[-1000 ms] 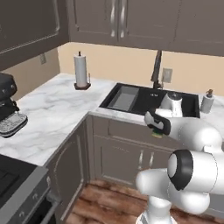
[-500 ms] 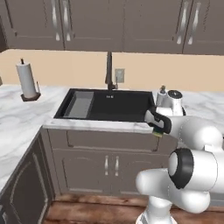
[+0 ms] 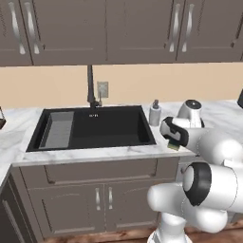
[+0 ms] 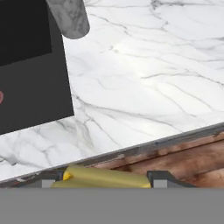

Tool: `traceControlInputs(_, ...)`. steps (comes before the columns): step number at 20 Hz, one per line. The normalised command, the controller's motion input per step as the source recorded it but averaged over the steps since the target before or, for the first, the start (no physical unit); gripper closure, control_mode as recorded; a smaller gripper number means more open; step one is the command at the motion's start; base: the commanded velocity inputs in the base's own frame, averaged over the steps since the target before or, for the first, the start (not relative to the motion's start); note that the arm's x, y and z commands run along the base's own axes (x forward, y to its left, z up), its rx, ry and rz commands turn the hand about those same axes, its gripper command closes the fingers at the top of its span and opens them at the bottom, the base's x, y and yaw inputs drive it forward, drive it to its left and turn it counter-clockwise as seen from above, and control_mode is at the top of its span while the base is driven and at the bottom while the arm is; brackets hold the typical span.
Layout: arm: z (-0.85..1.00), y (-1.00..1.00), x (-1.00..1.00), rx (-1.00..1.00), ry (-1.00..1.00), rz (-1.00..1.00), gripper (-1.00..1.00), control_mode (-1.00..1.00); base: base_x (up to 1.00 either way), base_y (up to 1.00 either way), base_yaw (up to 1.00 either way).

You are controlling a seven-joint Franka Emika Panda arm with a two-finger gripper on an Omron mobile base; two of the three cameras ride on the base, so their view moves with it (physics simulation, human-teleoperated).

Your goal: Restock the sink supplies by placing the sponge and soap dispenser on the counter and next to the sink. Make sure the soap dispenser is upright.

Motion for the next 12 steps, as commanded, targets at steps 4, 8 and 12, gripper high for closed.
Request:
traceControlInputs(4,0.00,0.00,0.00,0.00,0.00,0.00,1.00,1.00,0.10,-0.06,-0.18)
traceControlInputs(8,-0.11,0.00,0.23,0.00,0.02,-0.05,1.00,-1.00,0.10,0.00,-0.06)
traceControlInputs(12,-0.25,0.06,0.64,0.00,0.08,-0.09,1.00,-1.00,0.00,0.00,0.00)
